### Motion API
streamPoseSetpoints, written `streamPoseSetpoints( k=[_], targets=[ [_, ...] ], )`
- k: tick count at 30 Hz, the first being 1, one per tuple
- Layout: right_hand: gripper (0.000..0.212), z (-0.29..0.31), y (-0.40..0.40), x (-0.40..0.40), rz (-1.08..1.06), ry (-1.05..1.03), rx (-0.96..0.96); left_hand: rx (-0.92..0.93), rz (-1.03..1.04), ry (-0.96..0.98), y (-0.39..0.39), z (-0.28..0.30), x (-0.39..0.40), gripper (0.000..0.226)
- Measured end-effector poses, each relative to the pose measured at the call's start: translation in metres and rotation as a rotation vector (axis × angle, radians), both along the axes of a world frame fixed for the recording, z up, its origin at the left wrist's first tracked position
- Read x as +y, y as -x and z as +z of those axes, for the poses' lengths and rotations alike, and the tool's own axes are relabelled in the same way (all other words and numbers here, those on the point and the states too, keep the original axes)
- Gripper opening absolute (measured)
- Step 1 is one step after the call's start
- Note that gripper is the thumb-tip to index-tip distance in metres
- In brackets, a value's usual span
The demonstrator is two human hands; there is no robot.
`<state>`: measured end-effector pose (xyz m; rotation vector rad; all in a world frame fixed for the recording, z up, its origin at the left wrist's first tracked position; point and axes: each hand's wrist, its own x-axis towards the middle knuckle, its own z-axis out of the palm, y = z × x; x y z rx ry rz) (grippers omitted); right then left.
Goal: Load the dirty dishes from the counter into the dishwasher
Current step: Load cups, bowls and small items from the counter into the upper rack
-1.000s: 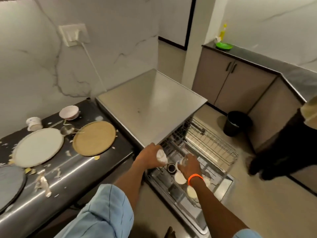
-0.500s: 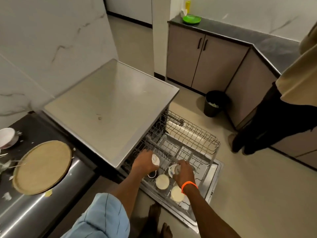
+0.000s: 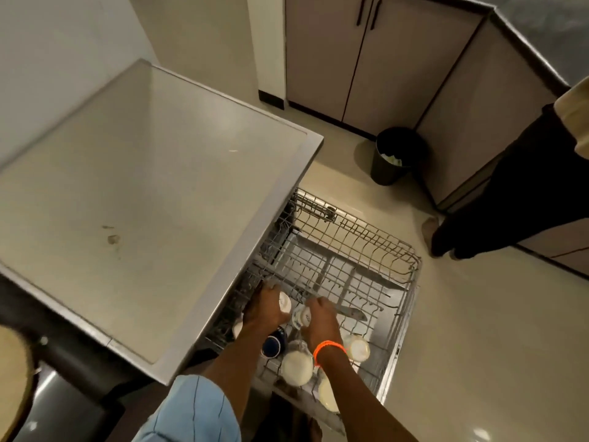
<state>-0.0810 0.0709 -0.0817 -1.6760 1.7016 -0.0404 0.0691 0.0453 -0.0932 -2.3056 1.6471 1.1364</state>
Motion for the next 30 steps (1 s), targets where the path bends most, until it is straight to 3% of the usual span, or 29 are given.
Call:
streamPoseSetpoints(
  k=[13,25,30],
  targets=[
    [0.072,-0.053,-0.016,-0.013,0.087,-0.009,0.095,-0.062,-0.056,-0.029,-0.016,-0.056,-0.006,0.074],
    [0.070,-0.055,-0.020,-0.020,0.079,-0.019,0.098,-0.029,0.038,0.058,-0.017,-0.044,-0.009,0.080],
    [0.066,-0.060,-0.023,-0.020,0.073,0.000,0.101,-0.082,0.059,-0.023,-0.009,-0.049,-0.017,0.080]
  ],
)
